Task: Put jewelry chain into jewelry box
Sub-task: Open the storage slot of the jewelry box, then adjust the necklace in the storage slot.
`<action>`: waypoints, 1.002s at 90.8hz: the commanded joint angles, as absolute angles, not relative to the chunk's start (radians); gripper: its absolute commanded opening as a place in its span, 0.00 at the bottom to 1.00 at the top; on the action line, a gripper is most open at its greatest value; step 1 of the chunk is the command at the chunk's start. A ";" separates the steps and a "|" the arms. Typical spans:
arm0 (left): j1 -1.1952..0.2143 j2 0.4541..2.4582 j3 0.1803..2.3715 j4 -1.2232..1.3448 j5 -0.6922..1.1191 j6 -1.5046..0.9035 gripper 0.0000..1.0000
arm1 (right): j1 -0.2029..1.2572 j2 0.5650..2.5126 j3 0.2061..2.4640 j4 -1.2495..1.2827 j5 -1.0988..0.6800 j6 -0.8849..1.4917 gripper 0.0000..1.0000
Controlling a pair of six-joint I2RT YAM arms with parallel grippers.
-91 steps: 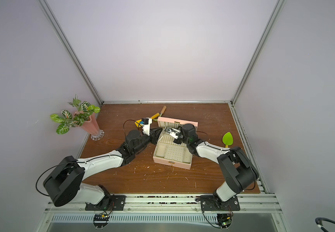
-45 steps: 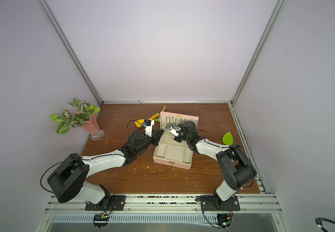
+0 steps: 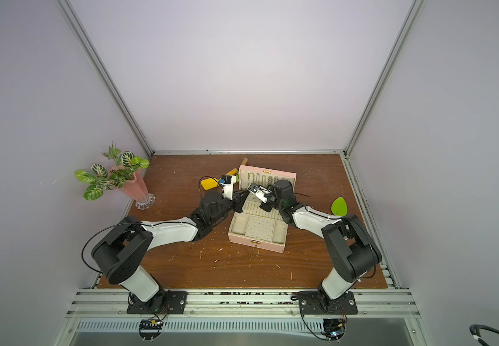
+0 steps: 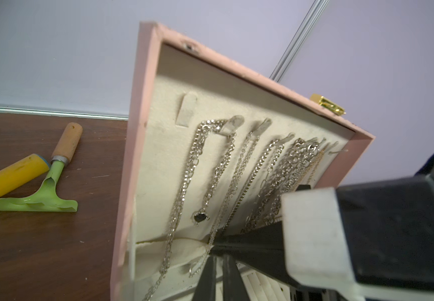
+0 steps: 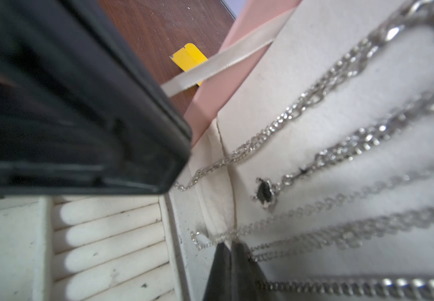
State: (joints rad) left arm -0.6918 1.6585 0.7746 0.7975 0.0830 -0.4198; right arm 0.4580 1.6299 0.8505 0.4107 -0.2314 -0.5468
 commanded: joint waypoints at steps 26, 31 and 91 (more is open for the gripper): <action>-0.717 1.754 0.858 0.888 0.069 -0.430 0.12 | 0.446 1.619 0.865 0.553 -0.288 -0.490 0.00; -0.718 1.768 0.865 0.891 0.048 -0.426 0.13 | 0.446 1.620 0.865 0.560 -0.293 -0.485 0.00; -0.749 1.852 0.921 0.941 -0.165 -0.356 0.22 | 0.445 1.623 0.847 0.594 -0.311 -0.460 0.00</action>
